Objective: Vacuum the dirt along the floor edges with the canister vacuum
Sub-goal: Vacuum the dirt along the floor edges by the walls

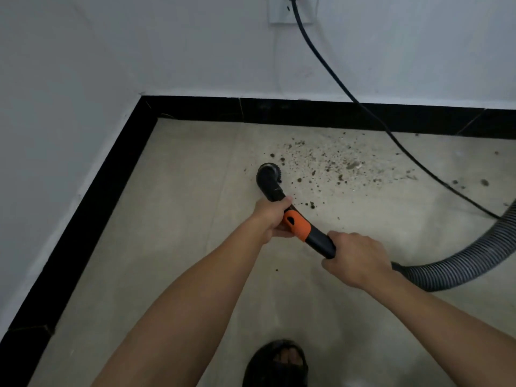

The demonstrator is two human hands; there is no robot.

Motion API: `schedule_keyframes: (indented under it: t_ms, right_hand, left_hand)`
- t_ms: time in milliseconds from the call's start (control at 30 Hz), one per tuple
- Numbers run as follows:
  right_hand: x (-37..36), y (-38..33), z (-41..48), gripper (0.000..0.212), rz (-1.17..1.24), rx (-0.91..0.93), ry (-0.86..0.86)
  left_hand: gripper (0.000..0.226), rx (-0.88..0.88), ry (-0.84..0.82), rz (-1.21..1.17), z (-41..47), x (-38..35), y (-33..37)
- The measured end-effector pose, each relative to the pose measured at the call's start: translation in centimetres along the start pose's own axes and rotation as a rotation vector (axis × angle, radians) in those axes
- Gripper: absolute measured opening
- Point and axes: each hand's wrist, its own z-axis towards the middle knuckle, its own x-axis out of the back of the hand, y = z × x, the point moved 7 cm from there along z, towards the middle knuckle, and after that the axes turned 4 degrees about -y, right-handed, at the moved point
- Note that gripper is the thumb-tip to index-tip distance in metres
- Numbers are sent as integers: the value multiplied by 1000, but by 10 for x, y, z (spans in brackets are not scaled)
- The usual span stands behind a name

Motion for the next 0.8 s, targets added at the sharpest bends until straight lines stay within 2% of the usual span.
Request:
schedule_keyframes:
  t_ms: [200, 300, 433, 633, 800]
  right_hand:
    - [-18, -34, 2, 21, -52, 127, -40]
    - [-11, -37, 22, 19, 0, 116, -30]
    - [10, -15, 44, 20, 60, 22, 15]
    - [26, 47, 41, 22, 86, -184, 70]
    - [49, 56, 77, 24, 64, -160, 58]
  left_hand:
    - [42, 39, 92, -37, -17, 49, -31]
    - [41, -17, 117, -28, -3, 52, -7]
    - [43, -45, 40, 44, 28, 25, 37]
    - [43, -56, -128, 143, 57, -56, 69]
    - [45, -106, -66, 120, 72, -57, 97]
